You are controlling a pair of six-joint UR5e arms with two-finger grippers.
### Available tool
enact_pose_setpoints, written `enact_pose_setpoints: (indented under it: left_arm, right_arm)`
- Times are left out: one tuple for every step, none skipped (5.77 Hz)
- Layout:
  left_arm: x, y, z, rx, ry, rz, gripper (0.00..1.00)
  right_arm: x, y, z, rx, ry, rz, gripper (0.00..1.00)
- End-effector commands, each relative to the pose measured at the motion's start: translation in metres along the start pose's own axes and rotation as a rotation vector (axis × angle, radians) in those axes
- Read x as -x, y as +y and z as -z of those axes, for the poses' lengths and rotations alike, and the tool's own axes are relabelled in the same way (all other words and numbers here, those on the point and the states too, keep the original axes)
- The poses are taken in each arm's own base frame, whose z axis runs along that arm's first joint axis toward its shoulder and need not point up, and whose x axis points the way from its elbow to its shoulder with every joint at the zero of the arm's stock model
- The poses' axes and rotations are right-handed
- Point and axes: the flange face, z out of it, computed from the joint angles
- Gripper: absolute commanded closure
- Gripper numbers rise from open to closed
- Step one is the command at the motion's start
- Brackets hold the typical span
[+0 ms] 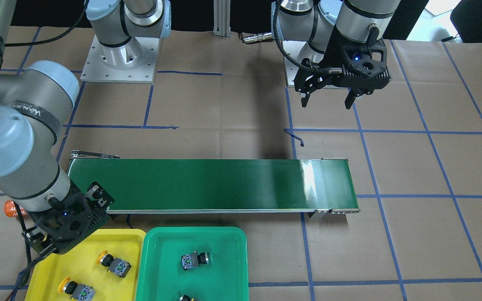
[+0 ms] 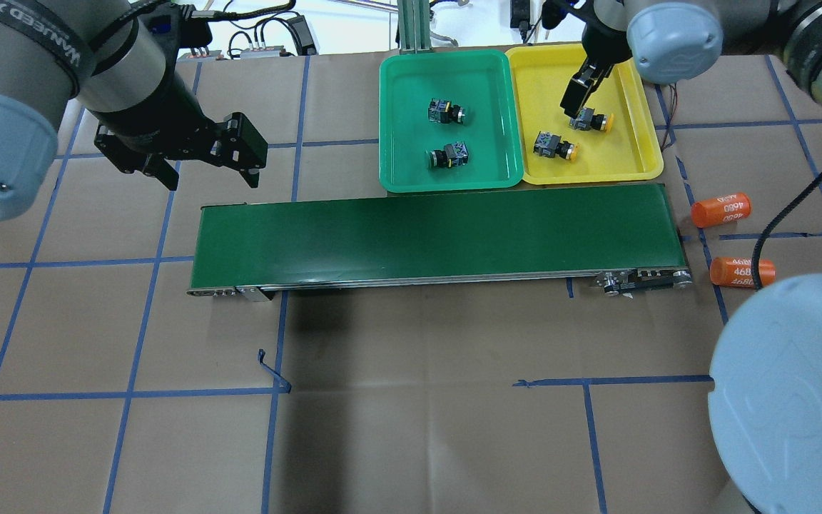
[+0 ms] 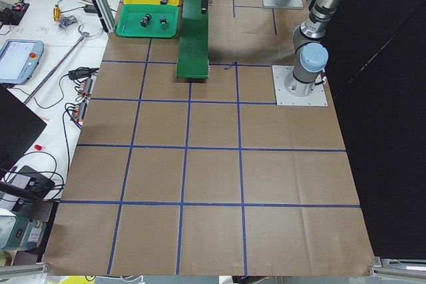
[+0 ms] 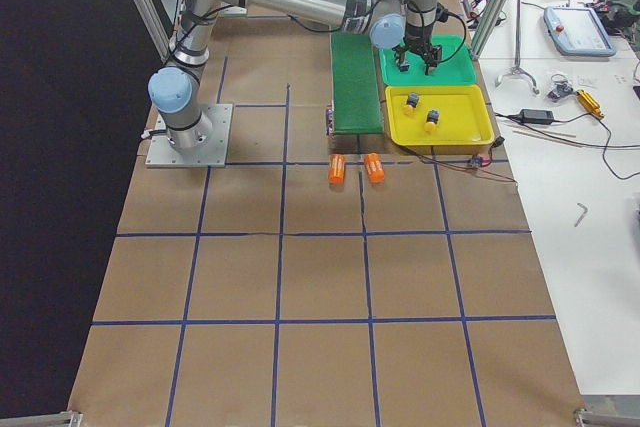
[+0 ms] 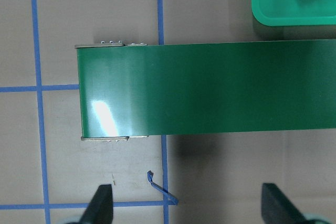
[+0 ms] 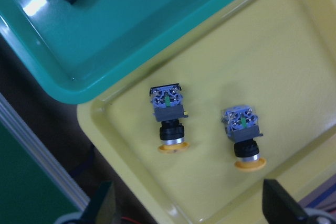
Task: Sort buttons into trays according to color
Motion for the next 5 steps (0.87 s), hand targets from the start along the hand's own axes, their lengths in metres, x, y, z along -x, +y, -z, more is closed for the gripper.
enact_pose_setpoints:
  left_arm:
    - [0.000, 0.000, 0.000, -0.001, 0.000, 0.001, 0.01]
    - [0.001, 0.000, 0.000, -0.001, 0.000, 0.001, 0.01]
    - [0.002, -0.001, 0.000, -0.003, 0.000, 0.003, 0.01]
    - [0.002, -0.001, 0.001, -0.004, 0.000, 0.003, 0.01]
    - [0.002, 0.000, 0.001, -0.003, 0.000, 0.005, 0.01]
  right_arm:
    - [0.031, 0.034, 0.064, 0.094, -0.058, -0.511, 0.00]
    - [0.048, 0.049, 0.092, 0.125, -0.058, -0.642, 0.00]
    - [0.064, 0.067, 0.117, 0.169, -0.062, -0.797, 0.00]
    - [0.081, 0.080, 0.144, 0.172, -0.060, -0.930, 0.00]
    - [0.106, 0.090, 0.164, 0.144, -0.053, -0.916, 0.00]
